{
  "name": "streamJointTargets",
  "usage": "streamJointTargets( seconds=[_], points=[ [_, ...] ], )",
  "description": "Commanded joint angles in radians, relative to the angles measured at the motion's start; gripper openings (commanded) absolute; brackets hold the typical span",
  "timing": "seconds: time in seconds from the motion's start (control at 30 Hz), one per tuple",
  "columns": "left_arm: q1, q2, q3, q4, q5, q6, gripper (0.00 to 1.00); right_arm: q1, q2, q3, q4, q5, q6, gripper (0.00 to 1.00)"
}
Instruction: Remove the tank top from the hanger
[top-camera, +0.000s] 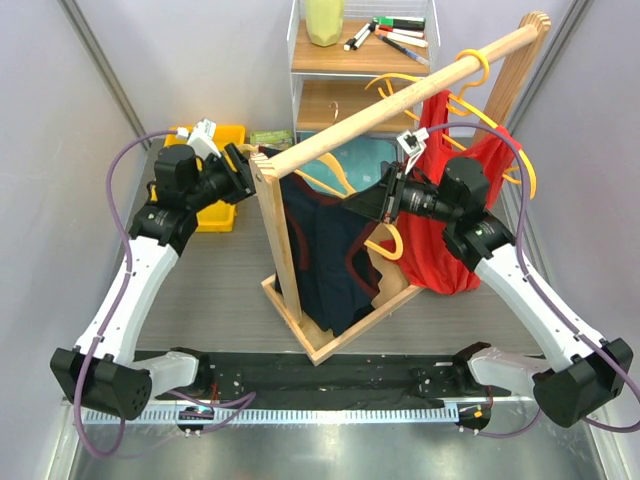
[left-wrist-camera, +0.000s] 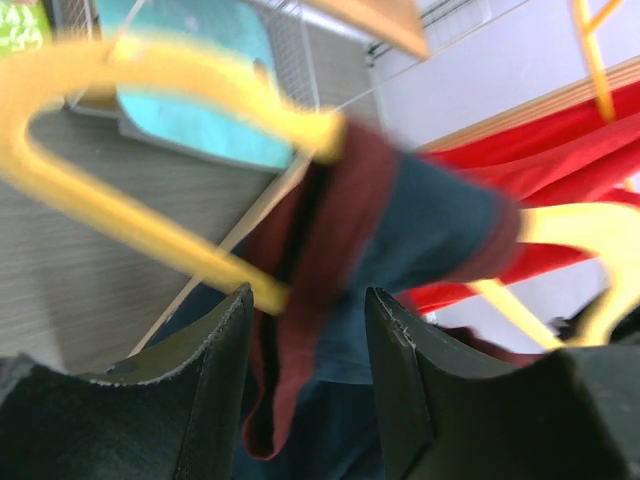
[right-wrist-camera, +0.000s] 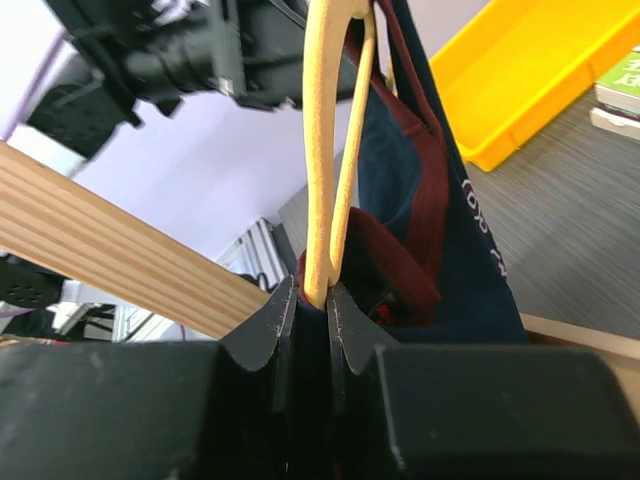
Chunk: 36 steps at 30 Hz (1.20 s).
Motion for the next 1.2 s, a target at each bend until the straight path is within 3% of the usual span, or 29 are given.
streamJointTargets(
  seconds=[0.0, 0.3, 0.5, 0.63, 0.77, 0.97, 1.17],
  points=[
    [0.004, -0.034, -0.033, 0.086, 0.002, 0.033, 0.49, 0.006, 0.000, 0.033, 0.213, -0.036, 0.070, 0.01],
    [0.004, -0.015, -0.073, 0.161, 0.032, 0.009, 0.50, 0.032, 0.031, 0.048, 0.158, -0.040, 0.034, 0.01],
    [0.005, -0.028, -0.088, 0.178, 0.055, -0.022, 0.44, 0.043, 0.023, 0.046, 0.078, 0.012, -0.025, 0.01],
    [0.004, -0.092, -0.114, 0.130, 0.043, -0.026, 0.56, 0.044, 0.015, 0.040, 0.055, 0.034, -0.047, 0.01],
    [0.005, -0.179, -0.154, 0.130, 0.020, -0.022, 0.59, 0.049, 0.012, 0.033, 0.063, 0.032, -0.042, 0.01],
    [0.004, -0.118, -0.029, 0.052, 0.009, 0.047, 0.59, 0.063, -0.008, 0.026, 0.063, 0.031, -0.044, 0.01],
    [0.007, -0.038, 0.039, -0.028, 0.051, 0.093, 0.50, 0.064, -0.015, 0.026, 0.060, 0.015, -0.042, 0.01]
  ],
)
